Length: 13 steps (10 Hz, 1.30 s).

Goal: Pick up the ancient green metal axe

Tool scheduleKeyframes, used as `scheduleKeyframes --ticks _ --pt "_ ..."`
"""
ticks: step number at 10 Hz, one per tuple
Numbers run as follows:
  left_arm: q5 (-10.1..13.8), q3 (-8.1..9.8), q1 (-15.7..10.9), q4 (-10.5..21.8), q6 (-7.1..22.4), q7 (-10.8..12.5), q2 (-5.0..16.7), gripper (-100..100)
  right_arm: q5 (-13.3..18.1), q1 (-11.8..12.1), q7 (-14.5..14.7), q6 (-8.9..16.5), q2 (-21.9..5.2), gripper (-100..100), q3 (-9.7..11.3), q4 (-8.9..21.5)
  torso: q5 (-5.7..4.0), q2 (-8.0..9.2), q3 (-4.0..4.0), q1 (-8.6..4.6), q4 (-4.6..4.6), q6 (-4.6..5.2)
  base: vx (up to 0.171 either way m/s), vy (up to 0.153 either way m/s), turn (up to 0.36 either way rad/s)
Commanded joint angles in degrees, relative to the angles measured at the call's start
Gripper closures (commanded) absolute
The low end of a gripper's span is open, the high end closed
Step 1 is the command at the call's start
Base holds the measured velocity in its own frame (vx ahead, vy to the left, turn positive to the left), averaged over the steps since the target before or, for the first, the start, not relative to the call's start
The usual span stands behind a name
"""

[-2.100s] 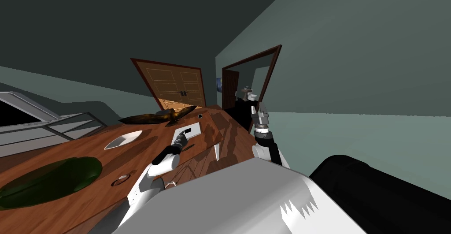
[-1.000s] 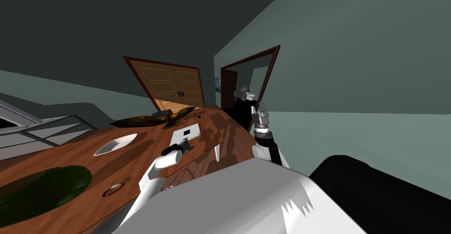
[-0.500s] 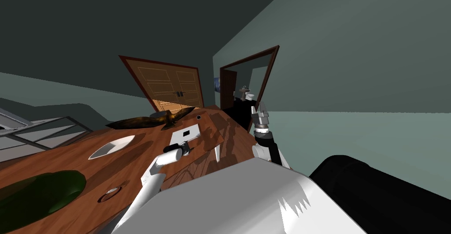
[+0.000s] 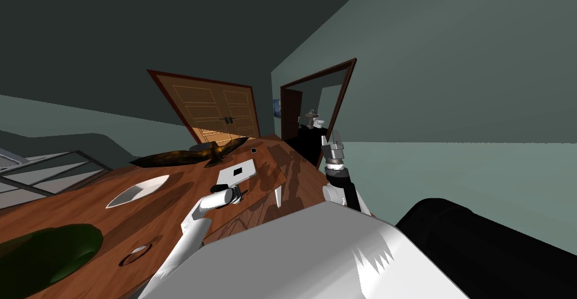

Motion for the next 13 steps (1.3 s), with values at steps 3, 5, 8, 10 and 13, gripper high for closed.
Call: scheduleKeyframes --ticks 3,5,8,10,13 --pt "1.1 0.10 -2.7 4.4 5.3 1.9 1.7 -100 0.0 0.0 0.0 0.0 0.0 0 0.0 0.0 0.00 0.00 0.00 0.01 0.00 0.00 0.016 0.022 -0.030" --pt "1.4 0.12 -3.6 5.9 7.4 2.7 2.5 -100 0.0 0.0 0.0 0.0 0.0 0 0.0 0.0 0.00 0.01 0.00 -0.03 0.00 0.00 0.012 0.013 -0.018" --pt "1.0 0.15 -3.6 7.8 4.6 1.9 1.6 -100 0.0 0.0 0.0 0.0 0.0 0 0.0 0.0 -0.01 0.06 0.03 -0.08 0.01 -0.01 0.009 0.004 -0.003" --pt "0.7 0.19 -3.5 9.1 3.2 1.5 1.1 -100 0.0 0.0 0.0 0.0 0.0 0 0.0 0.0 -0.01 -0.05 -0.03 -0.07 -0.01 0.00 0.039 0.010 -0.003" --pt "0.6 0.18 -3.3 9.2 2.9 1.4 0.9 100 0.0 0.0 0.0 0.0 0.0 0 0.0 0.0 -0.01 -0.02 -0.02 -0.06 -0.01 -0.01 0.020 0.007 -0.002"
